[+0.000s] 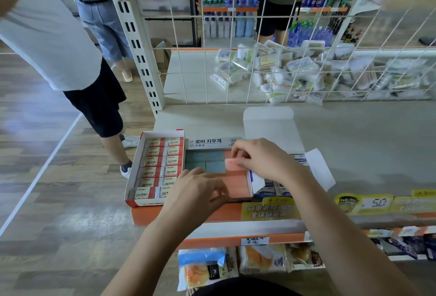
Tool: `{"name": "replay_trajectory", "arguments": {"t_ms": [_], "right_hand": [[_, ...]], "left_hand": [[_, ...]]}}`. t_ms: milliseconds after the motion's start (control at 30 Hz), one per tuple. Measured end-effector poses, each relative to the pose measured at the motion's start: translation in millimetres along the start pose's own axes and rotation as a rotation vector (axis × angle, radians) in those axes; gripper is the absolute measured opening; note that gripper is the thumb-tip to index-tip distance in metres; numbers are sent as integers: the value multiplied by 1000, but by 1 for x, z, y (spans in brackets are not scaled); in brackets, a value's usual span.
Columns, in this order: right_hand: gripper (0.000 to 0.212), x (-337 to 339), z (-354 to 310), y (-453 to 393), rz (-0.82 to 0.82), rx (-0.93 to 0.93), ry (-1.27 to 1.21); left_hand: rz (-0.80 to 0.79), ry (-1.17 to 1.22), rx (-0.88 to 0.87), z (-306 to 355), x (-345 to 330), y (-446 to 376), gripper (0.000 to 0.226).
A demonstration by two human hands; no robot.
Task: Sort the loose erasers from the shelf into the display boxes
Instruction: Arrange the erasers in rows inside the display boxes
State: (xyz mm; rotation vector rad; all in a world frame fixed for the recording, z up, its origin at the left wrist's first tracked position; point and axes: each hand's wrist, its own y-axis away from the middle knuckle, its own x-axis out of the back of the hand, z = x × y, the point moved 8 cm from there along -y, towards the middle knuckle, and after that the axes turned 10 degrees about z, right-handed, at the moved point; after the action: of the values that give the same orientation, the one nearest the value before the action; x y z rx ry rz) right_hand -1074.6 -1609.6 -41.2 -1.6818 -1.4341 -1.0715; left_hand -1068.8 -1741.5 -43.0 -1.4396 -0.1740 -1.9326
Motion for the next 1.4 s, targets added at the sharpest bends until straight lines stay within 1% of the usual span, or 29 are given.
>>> {"name": "replay_trajectory", "arguments": {"t_ms": [167,267,367,567,767,833,900,967,1033,1100,1167,1200,1267,1400], "right_hand": [[13,1,-3,2,117,46,57],[17,0,-6,5,163,99,133],[20,-1,-8,8,196,125,149],[24,-5,-10,7,174,140,193],[24,-5,-11,9,207,110,228],[24,-5,-11,11,210,103,211],[24,-2,-11,12,202,94,197],[24,4,-11,13,201,87,157],[25,16,-6,15,213,54,67],[26,34,4,19,255,12,20],[30,55,23,28,305,-39,58],[32,66,35,34,326,-65,99],[36,86,66,49,340,-132,204],[35,122,149,96,371,-264,333]], "left_hand": [[-9,-28,-34,1,-1,3,20],[14,-70,-70,5,0,3,7],[17,-66,-57,4,-3,4,18],[16,-63,-82,5,-2,5,18],[24,-60,-107,3,-2,2,14],[-32,-51,-125,5,-2,-1,7],[-146,-34,-129,5,-6,-7,16],[-165,-29,-163,9,-2,-19,22],[-144,-44,-188,15,5,-37,21],[-73,-68,-259,29,9,-59,18],[8,-65,-319,49,7,-82,21],[16,-76,-327,62,4,-94,23],[-22,-132,-330,95,-12,-117,27],[-62,-201,-433,187,-58,-154,35]]}}
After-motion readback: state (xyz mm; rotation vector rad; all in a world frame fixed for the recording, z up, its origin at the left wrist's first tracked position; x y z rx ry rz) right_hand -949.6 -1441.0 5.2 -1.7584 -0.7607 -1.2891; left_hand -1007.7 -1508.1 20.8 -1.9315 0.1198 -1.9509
